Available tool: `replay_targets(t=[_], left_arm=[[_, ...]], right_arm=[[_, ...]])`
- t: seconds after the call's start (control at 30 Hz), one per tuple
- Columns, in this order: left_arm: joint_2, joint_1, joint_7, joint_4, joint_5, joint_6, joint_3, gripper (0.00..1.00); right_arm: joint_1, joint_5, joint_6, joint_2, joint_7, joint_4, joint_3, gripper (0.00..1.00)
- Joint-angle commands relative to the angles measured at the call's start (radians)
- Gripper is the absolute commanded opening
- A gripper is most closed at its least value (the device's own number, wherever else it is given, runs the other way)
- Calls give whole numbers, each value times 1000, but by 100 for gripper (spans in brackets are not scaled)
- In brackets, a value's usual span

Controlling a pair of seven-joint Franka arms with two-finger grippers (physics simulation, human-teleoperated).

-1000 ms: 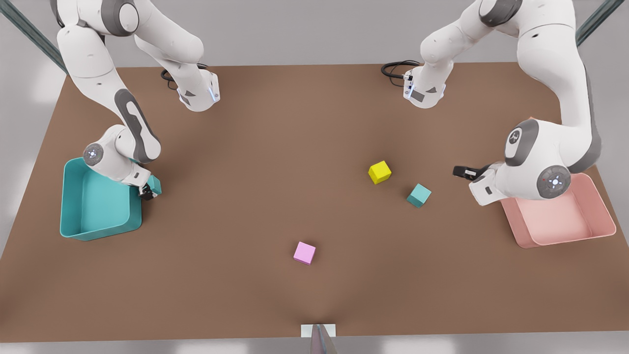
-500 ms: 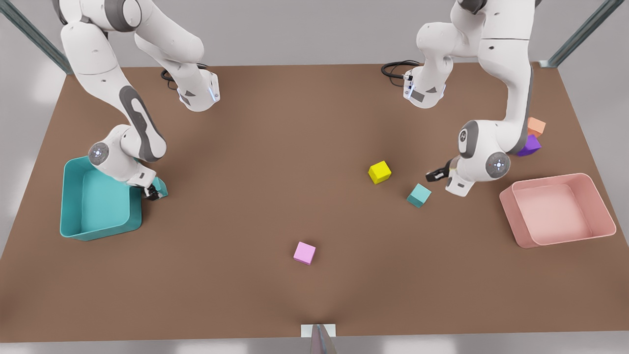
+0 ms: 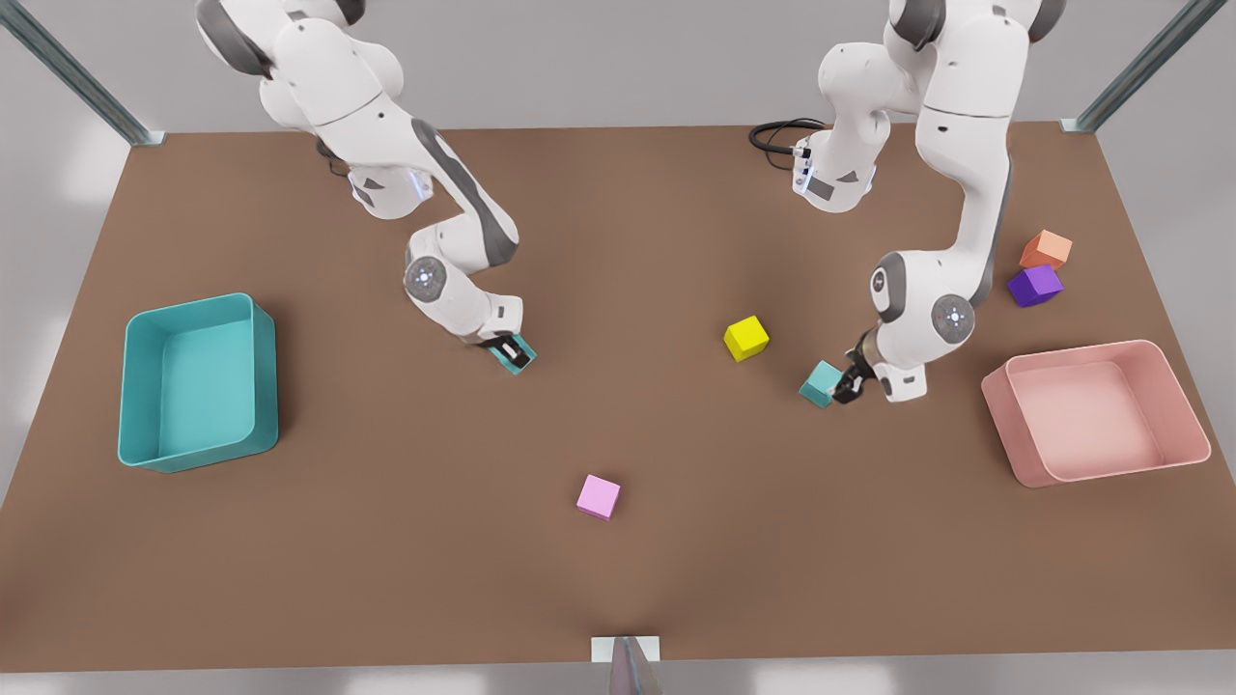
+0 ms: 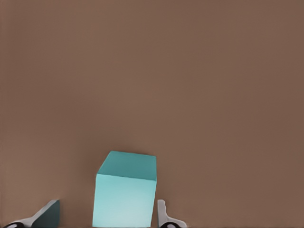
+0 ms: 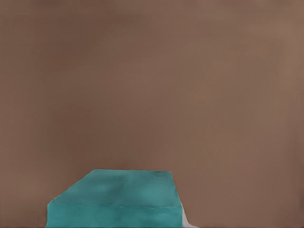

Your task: Stack the two blue cubes on top of each other

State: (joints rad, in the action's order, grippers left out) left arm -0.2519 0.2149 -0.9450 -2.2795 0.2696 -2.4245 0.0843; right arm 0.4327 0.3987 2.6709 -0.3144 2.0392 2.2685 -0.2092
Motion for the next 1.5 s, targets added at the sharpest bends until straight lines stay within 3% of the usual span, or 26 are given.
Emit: replay_targets(t=[0.0, 0.07, 0.2, 0.37, 0.4, 0.43, 0.7, 0.87, 0.93, 0.97, 1.0, 1.03, 1.13, 1.2, 1.23, 1.3, 1.37, 1.43, 1.47], left_arm=[[0, 4, -67, -12, 2, -11, 0, 100], [0, 17, -72, -11, 7, -13, 0, 100], [-1, 18, -74, -9, 45, -31, 0, 100], [-37, 31, -69, 3, 43, -53, 0, 100], [-49, 34, -69, 12, 45, -53, 0, 100], [-50, 34, -69, 15, 45, -53, 0, 100], [-107, 34, -69, 18, 43, -96, 0, 100], [-155, 50, -69, 34, 48, -139, -2, 100], [-155, 52, -69, 34, 49, -139, -3, 100], [-155, 52, -69, 34, 49, -139, -3, 81], [-156, 50, -69, 34, 51, -139, -3, 54], [-156, 50, -69, 34, 66, -139, -3, 46], [-159, 50, -69, 49, 74, -137, -3, 42], [-116, 72, -69, 64, 68, -120, -3, 42], [-109, 78, -69, 66, 66, -120, -3, 42], [-109, 89, -69, 77, 65, -119, -3, 42], [-83, 155, -71, 118, -27, 19, -14, 46], [-98, 265, -113, 242, -66, 199, -29, 46], [-106, 330, -143, 261, -66, 199, -29, 46]], right_arm=[[101, 26, -5, -48, -634, -73, 24, 67], [336, 25, -45, -144, -760, -222, 189, 67], [506, 23, -72, -250, -922, -368, 286, 67], [549, 23, -74, -347, -990, -474, 303, 68], [560, 23, -75, -367, -1011, -498, 309, 77], [567, 23, -83, -385, -1025, -529, 312, 100], [603, 23, -167, -382, -1022, -564, 355, 100], [597, 25, -232, -252, -973, -446, 373, 100], [597, 25, -344, -189, -973, -442, 407, 100], [595, 23, -442, -146, -972, -449, 454, 100], [595, 17, -591, -101, -972, -472, 537, 100], [595, 3, -711, -100, -944, -523, 620, 100], [581, -3, -917, -115, -912, -578, 962, 100], [502, -15, -1031, -160, -936, -762, 1074, 100], [459, -8, -1100, -152, -1051, -854, 1076, 100], [457, 0, -1399, -144, -1565, -1086, 1071, 100], [459, -27, -1566, -8, -1814, -1136, 1050, 100], [140, -294, -1550, 195, -2024, -1049, 526, 100], [35, -302, -1428, 311, -2041, -865, 426, 100]])
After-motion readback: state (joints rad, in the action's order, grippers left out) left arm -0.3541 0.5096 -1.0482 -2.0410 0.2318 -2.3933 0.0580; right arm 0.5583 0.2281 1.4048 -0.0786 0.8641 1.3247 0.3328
